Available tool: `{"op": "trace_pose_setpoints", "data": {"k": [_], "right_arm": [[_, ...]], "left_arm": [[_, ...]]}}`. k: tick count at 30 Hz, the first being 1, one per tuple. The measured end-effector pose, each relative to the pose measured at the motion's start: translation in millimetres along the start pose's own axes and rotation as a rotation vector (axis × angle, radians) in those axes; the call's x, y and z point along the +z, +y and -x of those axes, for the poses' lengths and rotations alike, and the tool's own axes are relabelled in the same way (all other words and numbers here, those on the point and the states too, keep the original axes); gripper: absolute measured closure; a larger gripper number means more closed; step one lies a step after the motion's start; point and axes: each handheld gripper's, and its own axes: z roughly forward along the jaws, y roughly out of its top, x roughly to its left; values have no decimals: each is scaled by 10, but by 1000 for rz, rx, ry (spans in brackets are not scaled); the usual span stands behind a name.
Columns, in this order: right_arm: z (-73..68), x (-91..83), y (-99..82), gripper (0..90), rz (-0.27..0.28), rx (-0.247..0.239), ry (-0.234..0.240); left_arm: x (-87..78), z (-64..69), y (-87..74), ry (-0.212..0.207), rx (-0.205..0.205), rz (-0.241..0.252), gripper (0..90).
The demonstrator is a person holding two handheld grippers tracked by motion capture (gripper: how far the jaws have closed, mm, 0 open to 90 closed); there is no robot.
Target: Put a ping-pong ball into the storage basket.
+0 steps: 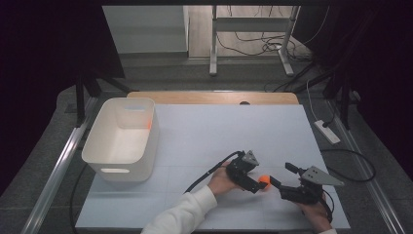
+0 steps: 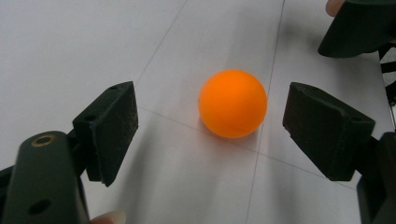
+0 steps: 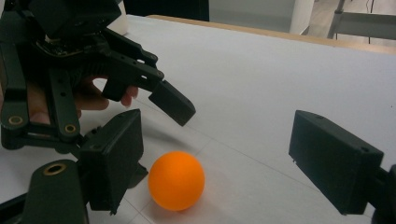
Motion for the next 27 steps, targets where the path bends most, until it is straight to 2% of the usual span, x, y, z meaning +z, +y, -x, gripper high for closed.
{"op": "trace_pose_setpoints", "data": {"k": [10,20,23,24,26,27], "right_arm": [[6,0,-4,181,-1,4,0],[11,1,-9,182,-2,6,-2],[13,-1,-10,182,-2,6,-2],[14,-1,-11,182,-1,7,-2],[18,-4,-11,183,-1,7,-2],[18,-4,-11,183,-1,7,-2]], "left_arm": [[103,22,42,-14,34,-39,177],[215,32,79,-20,42,-83,179],[213,30,78,-23,52,-91,279],[205,31,78,-20,54,-97,279],[175,24,84,-31,59,-91,392],[175,24,84,-31,59,-91,482]]}}
